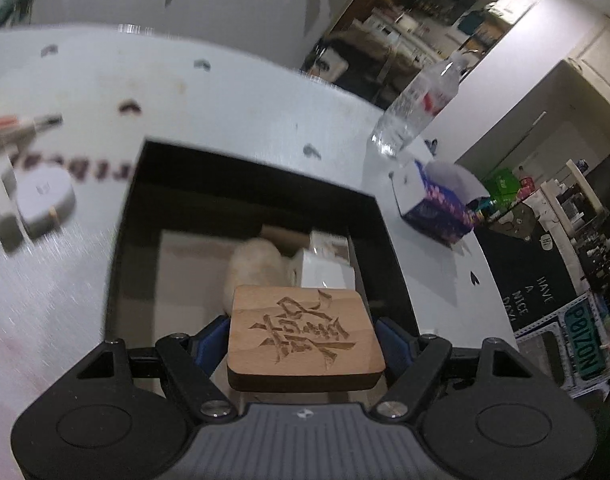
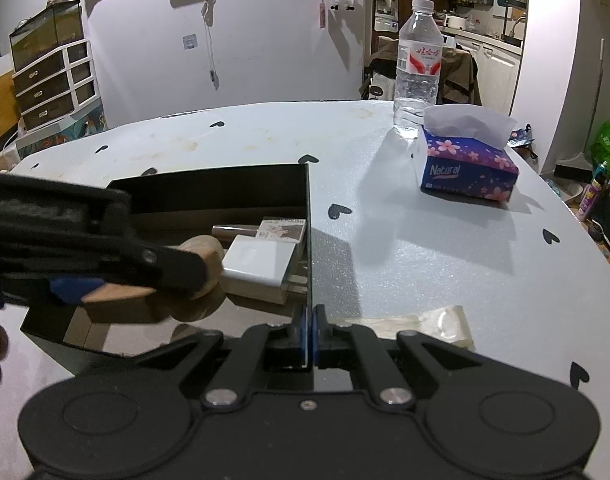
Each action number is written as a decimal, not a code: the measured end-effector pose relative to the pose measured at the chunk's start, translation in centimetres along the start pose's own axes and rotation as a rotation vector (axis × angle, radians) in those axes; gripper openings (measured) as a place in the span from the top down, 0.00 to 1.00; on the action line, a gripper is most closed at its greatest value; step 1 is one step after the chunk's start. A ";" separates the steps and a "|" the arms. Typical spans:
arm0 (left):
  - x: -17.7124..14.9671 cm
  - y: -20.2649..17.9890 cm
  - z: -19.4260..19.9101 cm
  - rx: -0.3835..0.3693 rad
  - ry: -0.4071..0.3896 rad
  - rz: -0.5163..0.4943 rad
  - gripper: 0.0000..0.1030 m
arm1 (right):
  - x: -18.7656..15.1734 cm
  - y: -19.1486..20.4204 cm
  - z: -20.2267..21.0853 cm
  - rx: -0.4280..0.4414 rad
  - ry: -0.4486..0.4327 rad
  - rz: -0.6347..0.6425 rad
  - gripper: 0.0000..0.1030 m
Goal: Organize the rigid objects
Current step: 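Carry the carved wooden block into the black box and release it, then move the left gripper back to the white watch-strap tool, then grasp the white watch-strap tool with the left gripper, then carry the watch-strap tool into the black box and release it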
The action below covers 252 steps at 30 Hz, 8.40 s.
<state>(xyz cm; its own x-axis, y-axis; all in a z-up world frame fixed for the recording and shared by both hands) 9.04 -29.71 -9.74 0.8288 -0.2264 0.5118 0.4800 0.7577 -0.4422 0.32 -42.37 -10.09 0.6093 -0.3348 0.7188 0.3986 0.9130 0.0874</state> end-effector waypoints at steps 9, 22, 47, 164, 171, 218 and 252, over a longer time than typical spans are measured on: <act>-0.4 -0.5 -2.3 -0.029 0.090 0.086 0.24 | 0.0 0.0 0.0 0.001 0.001 0.003 0.96; -0.7 -0.6 -3.2 -0.035 0.114 0.105 0.15 | 0.0 -0.1 0.0 0.010 0.004 0.003 0.96; 0.0 -1.7 1.0 -0.017 0.001 -0.033 0.05 | -0.1 -0.1 -0.3 0.014 0.006 -0.001 0.96; 7.9 22.4 2.0 0.022 -0.164 -0.628 0.20 | 0.1 0.7 -0.7 -0.093 0.041 0.002 0.92; 7.9 21.8 1.7 0.116 -0.165 -0.665 0.41 | 0.1 0.7 -0.7 -0.092 0.041 0.001 0.92; 1.1 18.0 6.6 0.242 -0.325 -0.424 0.39 | 0.0 0.5 -0.3 -0.058 0.023 -0.005 0.92; 0.4 1.7 1.8 0.117 0.033 -1.073 0.40 | 0.1 0.6 -0.5 -0.047 0.025 -0.007 0.92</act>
<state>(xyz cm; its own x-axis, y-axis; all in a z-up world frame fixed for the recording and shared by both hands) 9.67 -27.44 -8.95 0.0007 -0.8221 0.5693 0.9315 0.2076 0.2987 0.90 -41.98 -10.32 0.6234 -0.3472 0.7006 0.4340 0.8990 0.0594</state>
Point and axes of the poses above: each gripper's, at about its wrist camera, not at the fingertips, and z roughly against the way its jaws point, y to its left, x to its top, the point moved 6 cm from there along -z, roughly the way its jaws point, and after that the axes turned 4 degrees about -z, right-handed, at the moved point
